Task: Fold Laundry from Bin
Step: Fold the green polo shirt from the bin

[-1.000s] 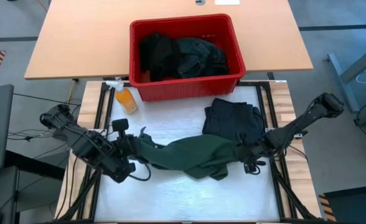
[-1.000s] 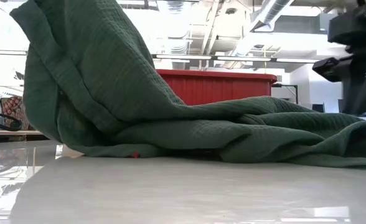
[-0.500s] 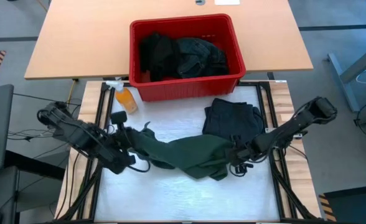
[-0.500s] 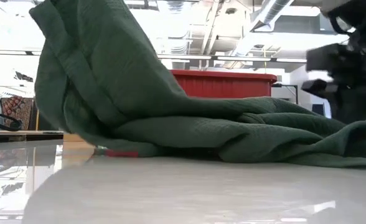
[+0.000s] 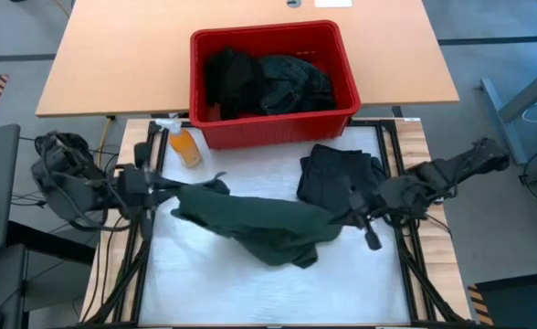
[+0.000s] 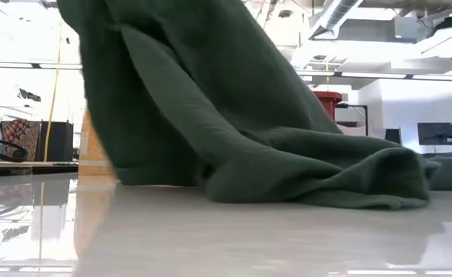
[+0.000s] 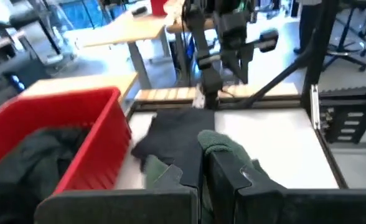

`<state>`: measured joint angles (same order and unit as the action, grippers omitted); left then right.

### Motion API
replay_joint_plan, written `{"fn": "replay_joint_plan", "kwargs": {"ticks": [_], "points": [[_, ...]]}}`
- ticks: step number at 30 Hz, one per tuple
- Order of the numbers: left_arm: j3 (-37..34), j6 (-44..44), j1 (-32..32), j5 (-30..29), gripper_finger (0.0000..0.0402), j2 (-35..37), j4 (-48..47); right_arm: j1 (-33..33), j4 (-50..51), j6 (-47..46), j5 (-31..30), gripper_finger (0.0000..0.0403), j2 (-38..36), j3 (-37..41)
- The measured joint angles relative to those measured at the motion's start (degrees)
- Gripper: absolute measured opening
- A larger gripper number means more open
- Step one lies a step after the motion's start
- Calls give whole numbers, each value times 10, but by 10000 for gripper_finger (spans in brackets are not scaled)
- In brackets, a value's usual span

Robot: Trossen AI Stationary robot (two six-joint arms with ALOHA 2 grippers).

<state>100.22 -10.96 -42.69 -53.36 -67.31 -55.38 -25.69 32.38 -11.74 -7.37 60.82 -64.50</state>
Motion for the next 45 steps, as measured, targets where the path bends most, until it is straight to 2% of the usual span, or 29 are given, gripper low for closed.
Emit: {"fn": "replay_joint_plan", "kwargs": {"ticks": [3,6,14,19,23,27,30,33,35,40,45], "points": [[0,6,0,-14,0,-1,-18,-6,42,16,0,60,32,18],[0,-3,0,-15,0,-10,-39,1,34,32,6,96,78,43],[0,9,0,-15,0,-16,-47,12,29,104,-3,205,224,42],[0,9,0,-15,0,-15,-56,32,14,99,-8,231,305,41],[0,8,0,-14,0,-15,-62,38,-1,73,-18,219,348,41],[0,0,0,-13,0,-15,-66,35,-24,59,-27,185,381,41],[0,-15,0,-13,0,-15,-74,31,-31,45,-30,127,383,40],[0,-24,0,-11,0,-15,-80,25,-22,42,-30,39,373,41],[0,-27,0,-11,0,-15,-80,24,-22,41,-23,19,349,41],[0,-28,0,-14,0,-15,-75,23,21,14,-9,21,255,16],[0,-22,0,-25,0,-8,-65,12,74,21,49,18,126,-39]]}}
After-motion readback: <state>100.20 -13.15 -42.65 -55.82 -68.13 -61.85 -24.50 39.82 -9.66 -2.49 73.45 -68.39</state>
